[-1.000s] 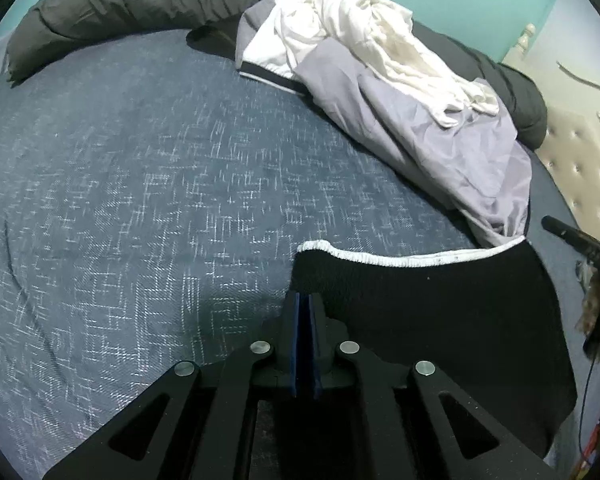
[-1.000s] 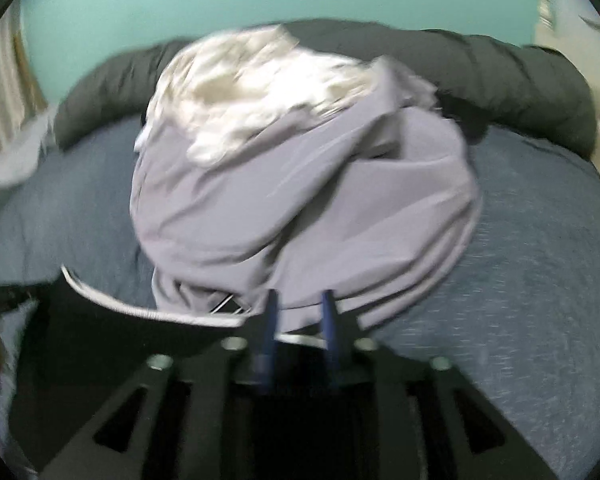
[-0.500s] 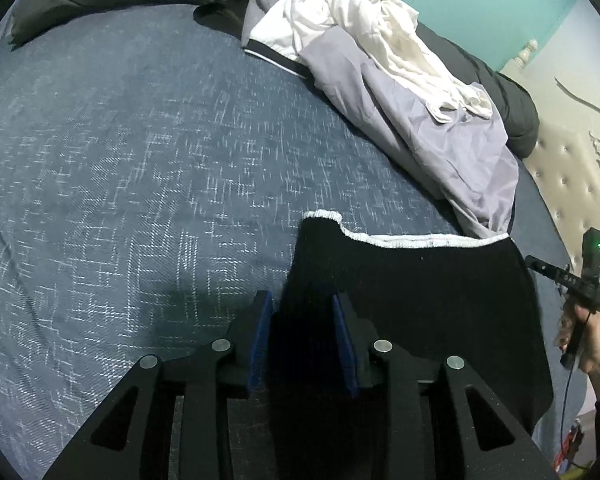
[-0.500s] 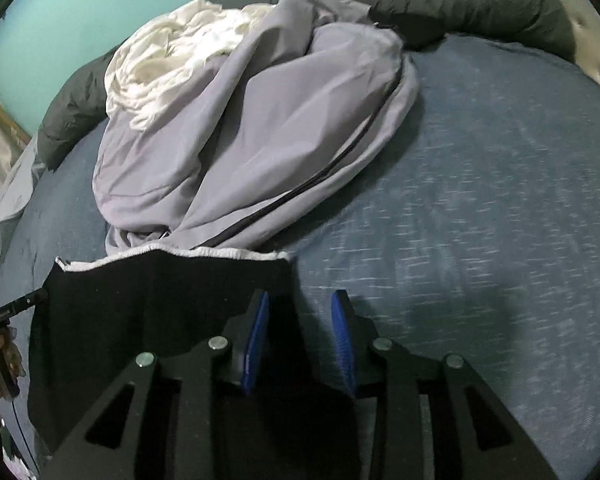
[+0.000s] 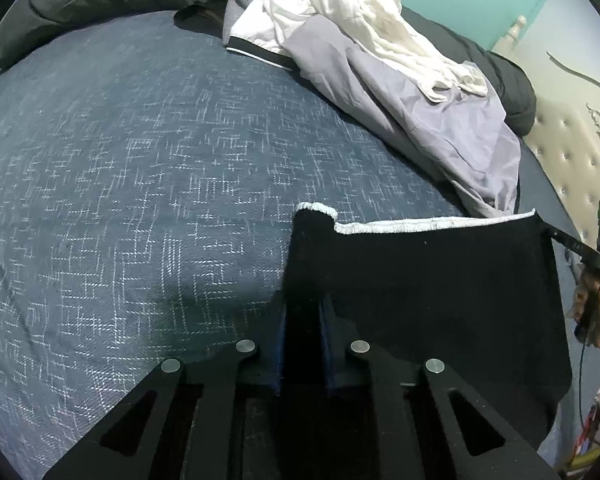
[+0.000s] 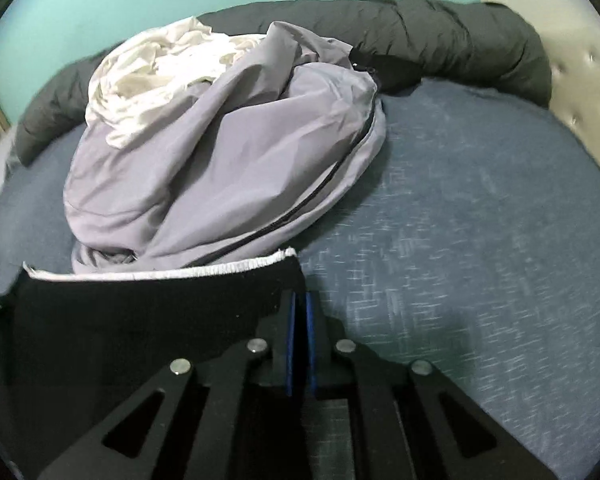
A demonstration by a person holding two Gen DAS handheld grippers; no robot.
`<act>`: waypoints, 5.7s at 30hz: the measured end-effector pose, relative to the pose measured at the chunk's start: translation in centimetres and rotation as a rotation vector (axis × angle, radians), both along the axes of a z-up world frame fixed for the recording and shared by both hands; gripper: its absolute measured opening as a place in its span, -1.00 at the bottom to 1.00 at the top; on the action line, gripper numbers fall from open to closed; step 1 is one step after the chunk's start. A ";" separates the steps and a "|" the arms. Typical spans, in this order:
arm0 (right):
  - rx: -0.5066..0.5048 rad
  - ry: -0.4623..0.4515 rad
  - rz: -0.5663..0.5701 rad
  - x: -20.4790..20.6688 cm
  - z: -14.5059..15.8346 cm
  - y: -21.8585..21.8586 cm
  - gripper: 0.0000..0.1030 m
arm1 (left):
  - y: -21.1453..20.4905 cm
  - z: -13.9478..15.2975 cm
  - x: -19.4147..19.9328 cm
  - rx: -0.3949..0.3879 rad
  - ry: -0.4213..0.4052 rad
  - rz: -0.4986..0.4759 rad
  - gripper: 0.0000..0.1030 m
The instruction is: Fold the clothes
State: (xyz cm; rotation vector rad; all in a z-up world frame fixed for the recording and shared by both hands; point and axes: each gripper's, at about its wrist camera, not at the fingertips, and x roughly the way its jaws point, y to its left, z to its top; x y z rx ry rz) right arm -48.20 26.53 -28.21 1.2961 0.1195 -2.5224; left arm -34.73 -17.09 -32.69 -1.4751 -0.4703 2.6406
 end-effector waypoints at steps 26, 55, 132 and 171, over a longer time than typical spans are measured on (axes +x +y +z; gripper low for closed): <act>-0.089 -0.235 0.226 19.6 0.9 7.3 -0.21 | 0.0 4.0 16.3 0.098 -0.040 -0.084 -0.15; 0.038 -0.132 0.233 23.5 -0.3 6.6 -0.91 | 3.3 0.6 21.3 -0.020 -0.057 -0.119 -0.89; -0.147 -0.254 0.272 26.7 -1.3 -11.7 -0.75 | 5.7 -1.3 23.1 0.110 0.049 0.036 -0.33; -0.005 -0.256 0.107 11.7 -2.9 -21.0 -0.80 | 5.1 -2.1 23.9 0.148 0.050 -0.021 -0.21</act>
